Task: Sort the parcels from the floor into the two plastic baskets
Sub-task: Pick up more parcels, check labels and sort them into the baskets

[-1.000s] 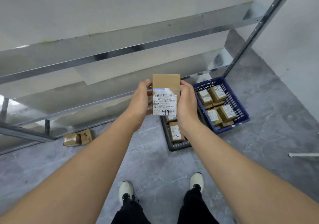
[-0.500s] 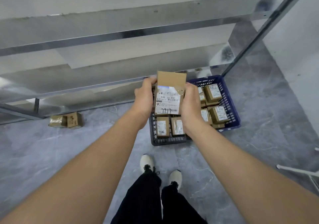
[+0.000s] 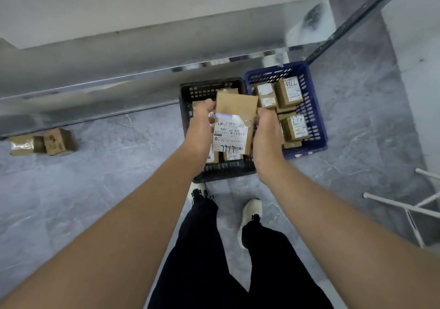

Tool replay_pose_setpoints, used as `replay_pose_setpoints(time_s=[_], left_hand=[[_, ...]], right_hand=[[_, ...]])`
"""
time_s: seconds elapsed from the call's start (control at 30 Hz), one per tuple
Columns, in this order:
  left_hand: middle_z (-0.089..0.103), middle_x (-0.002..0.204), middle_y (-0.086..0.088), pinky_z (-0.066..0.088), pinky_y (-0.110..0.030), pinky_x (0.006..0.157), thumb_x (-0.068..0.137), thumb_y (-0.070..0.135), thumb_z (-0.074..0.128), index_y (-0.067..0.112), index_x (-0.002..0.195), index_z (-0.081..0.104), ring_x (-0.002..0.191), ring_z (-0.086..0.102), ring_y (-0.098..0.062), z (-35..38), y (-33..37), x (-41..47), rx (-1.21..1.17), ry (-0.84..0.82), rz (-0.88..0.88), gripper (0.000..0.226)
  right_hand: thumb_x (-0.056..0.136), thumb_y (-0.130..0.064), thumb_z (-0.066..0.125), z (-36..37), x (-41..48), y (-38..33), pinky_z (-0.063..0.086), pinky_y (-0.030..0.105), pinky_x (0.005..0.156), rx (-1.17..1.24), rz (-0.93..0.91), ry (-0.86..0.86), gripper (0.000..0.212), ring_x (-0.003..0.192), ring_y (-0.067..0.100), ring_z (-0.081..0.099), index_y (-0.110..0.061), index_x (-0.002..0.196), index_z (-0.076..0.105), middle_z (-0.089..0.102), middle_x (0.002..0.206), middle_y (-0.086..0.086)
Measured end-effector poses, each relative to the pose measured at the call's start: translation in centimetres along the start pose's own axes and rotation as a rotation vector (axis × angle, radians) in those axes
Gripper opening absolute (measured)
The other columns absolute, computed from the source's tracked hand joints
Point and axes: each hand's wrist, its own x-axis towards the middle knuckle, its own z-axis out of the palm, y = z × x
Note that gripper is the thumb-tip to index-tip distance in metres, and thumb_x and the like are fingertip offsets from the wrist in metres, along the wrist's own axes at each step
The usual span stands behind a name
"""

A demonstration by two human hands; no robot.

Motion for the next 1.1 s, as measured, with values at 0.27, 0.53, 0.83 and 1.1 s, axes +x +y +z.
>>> replay_pose_setpoints(time_s=[0.27, 0.53, 0.83, 1.1], left_hand=[[0.07, 0.057, 0.013, 0.05, -0.018, 0.052, 0.108, 0.044, 0.029, 0.025, 0.092, 0.066, 0.052, 0.066, 0.0, 3.5, -7.0, 9.5, -0.001, 0.071, -0.104, 0.045], [0.074, 0.065, 0.013, 0.052, -0.024, 0.061, 0.106, 0.05, 0.028, 0.025, 0.106, 0.069, 0.057, 0.07, -0.001, 8.0, -16.7, 19.3, -0.094, 0.189, -0.215, 0.047], [0.076, 0.067, 0.011, 0.051, -0.02, 0.053, 0.106, 0.053, 0.03, 0.024, 0.116, 0.063, 0.056, 0.071, -0.002, 8.8, -23.5, 28.2, -0.137, 0.268, -0.306, 0.046], [0.075, 0.065, 0.011, 0.05, -0.017, 0.048, 0.105, 0.052, 0.032, 0.022, 0.12, 0.063, 0.056, 0.071, -0.003, 7.7, -27.9, 34.2, -0.15, 0.307, -0.342, 0.046]], right_hand=[[0.084, -0.057, 0.037, -0.4, 10.7, 8.2, 0.045, 0.045, 0.073, -0.043, 0.047, -0.052, 0.05, 0.08, 0.03, 0.053, -0.009, 0.086, 0.05, 0.055, 0.088, 0.019], [0.1, -0.045, 0.044, -3.0, 22.2, 18.7, 0.061, 0.047, 0.078, -0.03, 0.173, -0.101, 0.037, 0.086, 0.026, 0.073, -0.017, 0.088, 0.065, 0.074, 0.094, 0.011], [0.108, -0.05, 0.036, -2.7, 30.7, 26.3, 0.055, 0.035, 0.08, -0.14, 0.363, -0.225, 0.052, 0.094, 0.021, 0.076, -0.017, 0.109, 0.076, 0.083, 0.097, 0.001], [0.1, -0.064, 0.035, 0.4, 34.5, 30.7, 0.054, 0.038, 0.098, -0.199, 0.496, -0.275, 0.061, 0.11, 0.023, 0.072, -0.024, 0.129, 0.07, 0.08, 0.113, 0.004]])
